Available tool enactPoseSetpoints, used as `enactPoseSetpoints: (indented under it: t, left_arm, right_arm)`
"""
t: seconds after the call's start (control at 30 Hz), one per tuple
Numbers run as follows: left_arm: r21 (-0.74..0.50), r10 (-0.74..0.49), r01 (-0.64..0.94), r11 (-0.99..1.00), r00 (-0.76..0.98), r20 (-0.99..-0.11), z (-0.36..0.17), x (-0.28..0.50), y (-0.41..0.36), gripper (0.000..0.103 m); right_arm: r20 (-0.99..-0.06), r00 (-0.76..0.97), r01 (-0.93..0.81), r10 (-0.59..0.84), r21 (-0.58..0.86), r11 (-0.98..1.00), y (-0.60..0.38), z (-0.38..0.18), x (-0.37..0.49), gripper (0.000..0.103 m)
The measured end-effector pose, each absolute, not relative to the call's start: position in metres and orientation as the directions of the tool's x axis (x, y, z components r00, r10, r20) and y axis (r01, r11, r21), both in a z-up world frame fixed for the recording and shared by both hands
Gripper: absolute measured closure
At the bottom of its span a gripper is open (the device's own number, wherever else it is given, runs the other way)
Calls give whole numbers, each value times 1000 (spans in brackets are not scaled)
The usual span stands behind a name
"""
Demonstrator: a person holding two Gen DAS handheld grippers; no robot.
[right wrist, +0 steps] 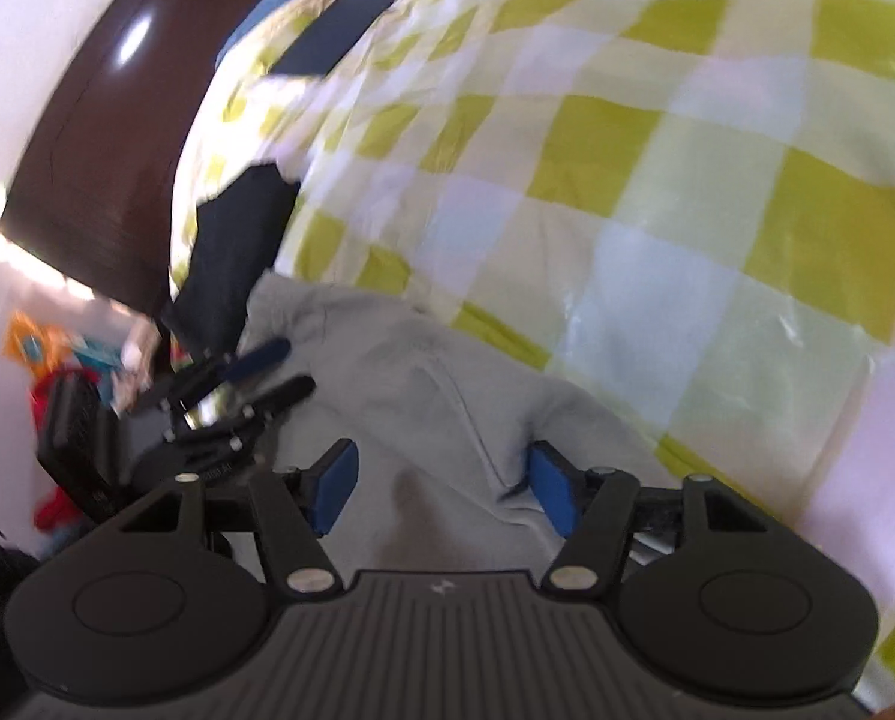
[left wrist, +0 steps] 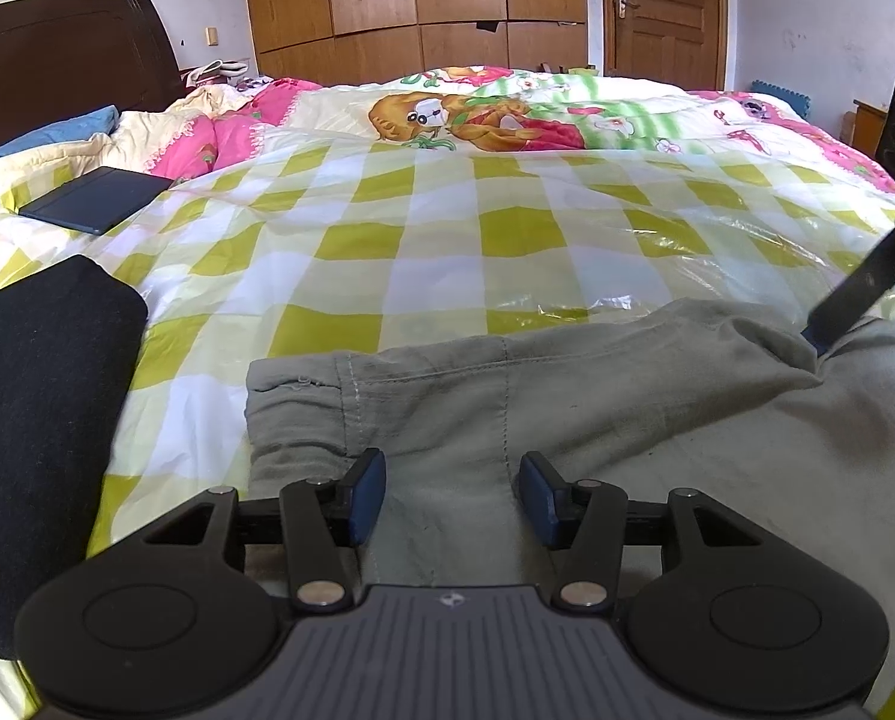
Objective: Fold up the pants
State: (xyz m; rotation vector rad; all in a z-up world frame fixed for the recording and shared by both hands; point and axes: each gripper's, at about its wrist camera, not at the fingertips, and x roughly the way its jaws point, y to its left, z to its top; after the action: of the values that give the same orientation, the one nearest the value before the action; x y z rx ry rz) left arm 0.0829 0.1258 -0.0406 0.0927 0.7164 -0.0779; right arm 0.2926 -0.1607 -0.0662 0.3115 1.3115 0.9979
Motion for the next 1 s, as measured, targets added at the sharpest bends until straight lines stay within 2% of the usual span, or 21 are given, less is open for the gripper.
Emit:
enactPoseSetpoints:
  t: [0.17, 0.3, 0.43, 0.67, 0.77, 0.9, 1.0]
  left_arm:
    - [49, -47, 104, 993, 753, -657, -42, 83, 127, 40]
    - [53, -44, 103, 993, 755, -654, -42, 82, 127, 39]
    - [55, -42, 103, 993, 753, -657, -42, 83, 125, 38]
    - [48, -47, 104, 993, 753, -657, -42, 84, 126, 37]
    - [42, -53, 106, 993, 753, -656, -42, 85, 127, 37]
    - [51, -51, 111, 993, 759, -649, -40, 91, 128, 37]
    - [60, -30, 92, 994, 751, -659, -42, 97, 129, 36]
  right_arm:
    - [-672, -32, -415, 740, 682, 602, -179, -55, 277, 37]
    - [-729, -3, -449, 685, 613, 650, -184, -55, 272, 36]
    - [-687, -31, -437, 726, 663, 608, -178, -59, 274, 35]
    - [-601, 16, -405, 799, 727, 555, -162, -71, 280, 35]
    - [-580, 91, -369, 809, 735, 569, -162, -72, 292, 35]
    - [-491, 192, -230, 850, 819, 525, -188, -75, 327, 35]
    - [-520, 313, -166, 795, 794, 585, -209, -74, 344, 35]
